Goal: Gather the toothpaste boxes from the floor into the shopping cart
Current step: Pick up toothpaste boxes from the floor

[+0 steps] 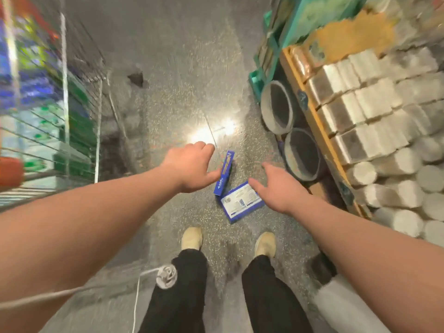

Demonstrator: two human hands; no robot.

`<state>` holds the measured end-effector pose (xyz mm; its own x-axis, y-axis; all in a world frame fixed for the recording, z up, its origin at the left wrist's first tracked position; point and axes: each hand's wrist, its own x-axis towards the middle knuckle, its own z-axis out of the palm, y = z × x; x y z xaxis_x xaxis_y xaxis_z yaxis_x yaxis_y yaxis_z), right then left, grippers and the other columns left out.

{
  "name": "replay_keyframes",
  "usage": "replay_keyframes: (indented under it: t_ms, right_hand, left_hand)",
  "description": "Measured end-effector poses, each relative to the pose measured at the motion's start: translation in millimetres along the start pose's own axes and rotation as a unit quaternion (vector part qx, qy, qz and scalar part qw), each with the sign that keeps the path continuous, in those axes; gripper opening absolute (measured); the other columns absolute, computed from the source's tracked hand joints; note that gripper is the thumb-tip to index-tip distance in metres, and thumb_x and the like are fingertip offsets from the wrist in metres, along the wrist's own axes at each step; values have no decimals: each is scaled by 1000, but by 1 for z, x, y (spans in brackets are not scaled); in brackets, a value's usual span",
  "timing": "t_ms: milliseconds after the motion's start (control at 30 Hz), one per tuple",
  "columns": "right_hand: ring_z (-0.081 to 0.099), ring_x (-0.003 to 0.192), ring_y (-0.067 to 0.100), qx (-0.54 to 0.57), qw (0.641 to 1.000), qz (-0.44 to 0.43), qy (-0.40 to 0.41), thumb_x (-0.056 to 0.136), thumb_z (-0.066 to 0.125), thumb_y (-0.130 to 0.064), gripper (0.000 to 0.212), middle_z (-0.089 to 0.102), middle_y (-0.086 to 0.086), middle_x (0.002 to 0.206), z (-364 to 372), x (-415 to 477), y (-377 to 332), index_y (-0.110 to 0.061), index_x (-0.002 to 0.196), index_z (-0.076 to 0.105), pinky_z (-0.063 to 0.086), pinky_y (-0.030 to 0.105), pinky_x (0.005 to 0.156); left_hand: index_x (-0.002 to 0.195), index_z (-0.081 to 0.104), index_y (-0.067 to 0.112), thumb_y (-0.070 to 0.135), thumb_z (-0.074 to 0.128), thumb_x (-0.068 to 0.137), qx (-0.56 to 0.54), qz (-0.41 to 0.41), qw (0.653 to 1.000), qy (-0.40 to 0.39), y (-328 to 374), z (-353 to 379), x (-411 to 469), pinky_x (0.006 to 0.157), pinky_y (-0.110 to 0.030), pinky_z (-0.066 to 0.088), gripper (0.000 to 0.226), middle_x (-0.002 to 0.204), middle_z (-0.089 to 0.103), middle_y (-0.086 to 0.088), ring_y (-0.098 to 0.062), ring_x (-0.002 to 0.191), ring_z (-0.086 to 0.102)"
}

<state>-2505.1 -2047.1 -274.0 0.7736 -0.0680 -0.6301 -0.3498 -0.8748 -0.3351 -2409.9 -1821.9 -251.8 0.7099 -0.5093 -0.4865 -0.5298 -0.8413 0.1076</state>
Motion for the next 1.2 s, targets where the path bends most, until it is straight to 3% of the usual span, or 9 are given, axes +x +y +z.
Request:
replay_keyframes:
  t_ms: [300, 533, 667, 733, 800, 900, 1000, 1100, 1200]
  right_hand:
    - [42, 139, 37, 23, 997, 61, -33, 101, 50, -53, 73, 41, 20, 154, 163, 178, 103, -6, 154, 31, 36, 42, 113]
    - [63, 106, 33, 90, 984, 150, -42, 81, 45, -68, 69, 65, 9, 120, 283, 270, 157, -17, 126, 54, 53, 46, 92]
    - [60, 107, 31, 102, 973, 206, -34, 84, 57, -62, 62, 63, 5, 119, 326, 305, 183, -15, 125, 54, 50, 45, 96]
    - [60, 109, 32, 112, 961, 253, -12, 74, 61, -67, 71, 62, 6, 121, 345, 320, 195, -15, 124, 56, 50, 44, 97]
    - [58, 114, 34, 143, 934, 328, 3, 67, 66, -70, 87, 58, 10, 129, 356, 329, 200, -13, 131, 52, 49, 42, 98]
    - [53, 121, 37, 222, 869, 442, -11, 59, 78, -69, 117, 48, 14, 137, 377, 338, 208, -8, 146, 28, 48, 47, 99]
    - [63, 103, 39, 372, 781, 501, 17, 35, 87, -63, 142, 58, 12, 122, 398, 346, 213, -17, 147, 14, 60, 52, 66]
    - [68, 92, 36, 453, 728, 511, 57, 59, 96, -39, 127, 57, 11, 94, 404, 352, 209, -18, 151, 10, 60, 51, 58]
    - [71, 77, 40, 498, 682, 528, 86, 38, 100, -32, 118, 65, 15, 96, 406, 352, 209, -24, 129, 25, 58, 64, 54]
  left_hand:
    - [136, 42, 17, 65, 49, 92, -27, -46, 998, -36, 9, 215, 133, 79, -43, 43, 65, 137, 52, -8, -35, 118, 57]
    - [140, 35, 14, 68, 56, 86, -56, -82, 994, -33, 20, 345, 207, 77, -47, 46, 79, 134, 49, -10, -34, 115, 57]
    - [153, 19, 11, 67, 64, 84, -73, -123, 989, -41, 14, 392, 239, 90, -53, 48, 100, 141, 46, -12, -38, 123, 54]
    - [156, 13, 10, 63, 66, 86, -93, -144, 984, -45, 10, 412, 252, 93, -54, 47, 103, 143, 46, -13, -40, 125, 55]
    - [157, 9, 9, 57, 65, 91, -109, -157, 981, -40, 7, 429, 260, 95, -55, 47, 99, 146, 45, -13, -40, 126, 55]
    - [160, -2, 11, 45, 56, 100, -148, -165, 975, -30, 8, 445, 263, 92, -54, 46, 90, 153, 40, -12, -39, 125, 56]
    - [161, -4, 11, 34, 49, 104, -207, -164, 964, -21, 14, 451, 263, 94, -51, 44, 82, 157, 33, -14, -41, 123, 56]
    - [161, 4, 13, 27, 51, 102, -235, -141, 962, -5, 15, 455, 264, 96, -51, 43, 76, 154, 35, -14, -43, 123, 55]
    - [160, 7, 15, 26, 51, 102, -242, -118, 963, 1, 11, 457, 265, 96, -51, 43, 74, 154, 36, -11, -39, 125, 53]
